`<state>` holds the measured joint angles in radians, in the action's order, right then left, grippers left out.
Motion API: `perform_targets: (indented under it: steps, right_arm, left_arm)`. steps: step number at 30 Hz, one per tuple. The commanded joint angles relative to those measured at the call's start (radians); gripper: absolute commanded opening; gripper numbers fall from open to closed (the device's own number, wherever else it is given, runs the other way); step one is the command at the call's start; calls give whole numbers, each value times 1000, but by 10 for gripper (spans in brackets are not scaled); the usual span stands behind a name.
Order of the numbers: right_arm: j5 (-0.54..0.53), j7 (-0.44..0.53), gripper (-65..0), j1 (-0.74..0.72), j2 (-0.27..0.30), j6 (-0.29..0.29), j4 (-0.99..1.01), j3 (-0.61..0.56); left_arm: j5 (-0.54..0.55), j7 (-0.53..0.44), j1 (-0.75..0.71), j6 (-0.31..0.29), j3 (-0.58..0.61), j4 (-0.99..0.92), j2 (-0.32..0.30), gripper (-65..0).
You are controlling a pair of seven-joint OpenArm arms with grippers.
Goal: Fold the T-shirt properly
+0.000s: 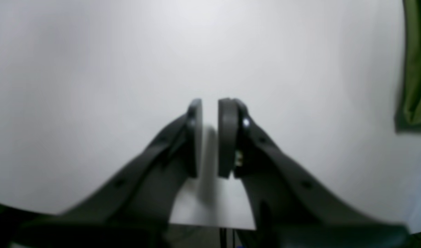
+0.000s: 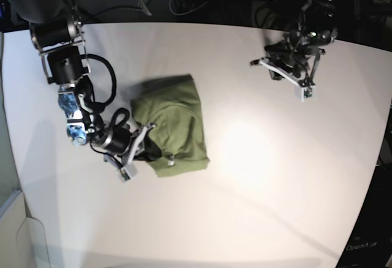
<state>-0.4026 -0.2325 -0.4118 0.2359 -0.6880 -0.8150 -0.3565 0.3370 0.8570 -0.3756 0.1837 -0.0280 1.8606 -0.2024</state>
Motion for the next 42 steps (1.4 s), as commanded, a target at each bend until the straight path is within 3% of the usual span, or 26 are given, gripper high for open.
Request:
perform_targets:
  steps: [1, 16, 24, 32, 42]
  right_arm:
    - [-12, 22, -583, -25, 18, -10, -11, 26]
    - [-17, 15, -583, 44, 66, -10, -17, 188]
    - [-17, 15, -583, 241, 64, -10, -177, 258]
    - [-12, 12, -583, 465, 20, -10, -399, 308]
    - [-11, -23, -582, 554, -23, -10, -498, 305]
  left_arm:
    - [0, -12, 2, -3, -2, 20, -9, -572]
    - [3, -14, 2, -3, -2, 21, -9, -572]
    - [4, -15, 7, -3, -2, 21, -9, -572]
    - [4, -11, 39, -3, -2, 37, -9, -572]
    - [4, -8, 65, -3, -2, 50, -15, -572]
